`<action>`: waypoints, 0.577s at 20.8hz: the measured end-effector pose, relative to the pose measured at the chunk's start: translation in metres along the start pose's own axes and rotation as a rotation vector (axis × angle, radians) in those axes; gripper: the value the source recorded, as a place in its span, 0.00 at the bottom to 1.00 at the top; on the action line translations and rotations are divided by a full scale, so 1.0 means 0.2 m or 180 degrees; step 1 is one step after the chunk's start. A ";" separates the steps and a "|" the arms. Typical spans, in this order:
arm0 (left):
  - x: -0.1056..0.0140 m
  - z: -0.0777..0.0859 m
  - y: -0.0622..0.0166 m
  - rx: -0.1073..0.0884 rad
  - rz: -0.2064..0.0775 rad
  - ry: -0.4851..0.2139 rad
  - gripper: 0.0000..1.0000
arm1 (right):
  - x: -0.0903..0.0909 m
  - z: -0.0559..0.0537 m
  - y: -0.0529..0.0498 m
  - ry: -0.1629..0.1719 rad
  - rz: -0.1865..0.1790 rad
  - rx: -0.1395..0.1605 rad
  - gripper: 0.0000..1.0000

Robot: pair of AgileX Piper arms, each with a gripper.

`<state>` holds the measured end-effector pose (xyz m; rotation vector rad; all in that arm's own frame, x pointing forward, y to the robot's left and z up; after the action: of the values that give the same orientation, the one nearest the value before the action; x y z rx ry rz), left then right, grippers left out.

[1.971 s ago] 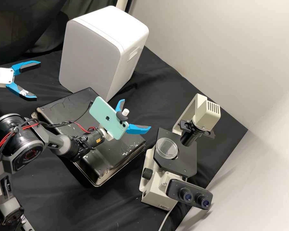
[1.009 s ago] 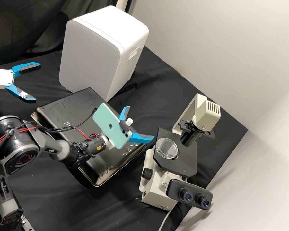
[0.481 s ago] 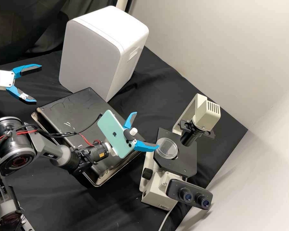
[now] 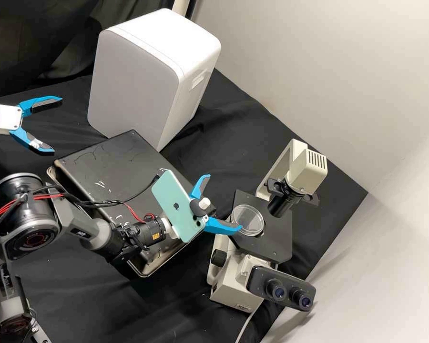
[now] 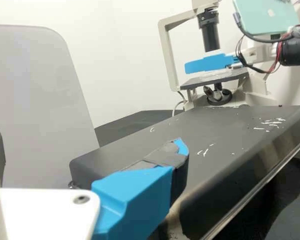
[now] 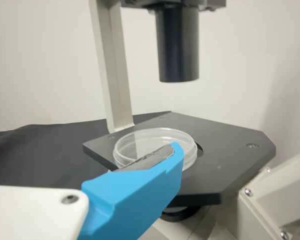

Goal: Place the petri dish on the bench

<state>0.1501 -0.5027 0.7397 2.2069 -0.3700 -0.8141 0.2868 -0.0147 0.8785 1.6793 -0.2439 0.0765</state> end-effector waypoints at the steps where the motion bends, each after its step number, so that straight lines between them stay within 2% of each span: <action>1: 0.00 0.00 -0.001 0.0005 -0.0006 -0.0008 1.00 | 0.01 0.01 0.00 -0.0018 -0.0004 0.0000 1.00; 9: 0.00 -0.01 -0.010 0.0004 -0.0038 -0.0005 1.00 | 0.09 0.04 0.00 -0.0057 0.0020 -0.0027 1.00; 12: 0.00 -0.01 -0.014 -0.0006 -0.0052 -0.0004 1.00 | 0.09 0.07 0.01 -0.0107 0.0041 -0.0054 1.00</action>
<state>0.1514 -0.5005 0.7381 2.2103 -0.3522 -0.8244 0.3032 -0.0308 0.8823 1.6632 -0.2800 0.0558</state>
